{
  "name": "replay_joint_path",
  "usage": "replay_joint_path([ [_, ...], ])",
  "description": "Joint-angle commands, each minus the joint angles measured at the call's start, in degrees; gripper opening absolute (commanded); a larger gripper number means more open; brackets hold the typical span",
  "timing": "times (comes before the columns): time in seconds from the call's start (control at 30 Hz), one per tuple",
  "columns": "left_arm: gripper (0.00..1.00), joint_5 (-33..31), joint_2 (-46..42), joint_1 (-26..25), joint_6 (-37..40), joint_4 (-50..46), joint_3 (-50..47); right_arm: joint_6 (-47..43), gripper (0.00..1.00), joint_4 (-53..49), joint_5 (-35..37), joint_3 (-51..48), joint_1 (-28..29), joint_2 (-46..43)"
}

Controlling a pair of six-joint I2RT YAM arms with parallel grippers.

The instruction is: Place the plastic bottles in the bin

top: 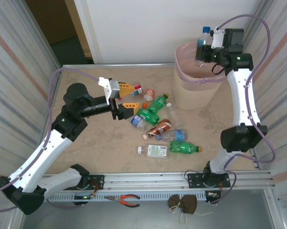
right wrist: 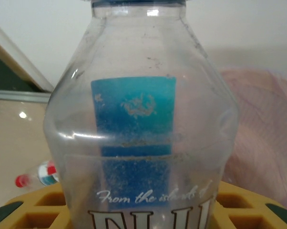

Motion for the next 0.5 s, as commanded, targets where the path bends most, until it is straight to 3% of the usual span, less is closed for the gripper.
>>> replay_joint_path([
  [0.0,0.75,-0.9,-0.1,0.6,1.4,-0.3,-0.9,-2.8,0.45,-11.4,0.9,6.0,-0.6,5.2],
  [0.17,0.75,-1.2,0.1,0.6,1.6,-0.2,-2.0,-4.7,0.45,-19.1,1.3,11.1,-0.6,11.9],
  [0.47,0.75,-1.5,0.6,0.6,1.1,-0.2,-3.5,-6.7,0.48,-25.9,3.9,11.5,-0.4,18.0],
])
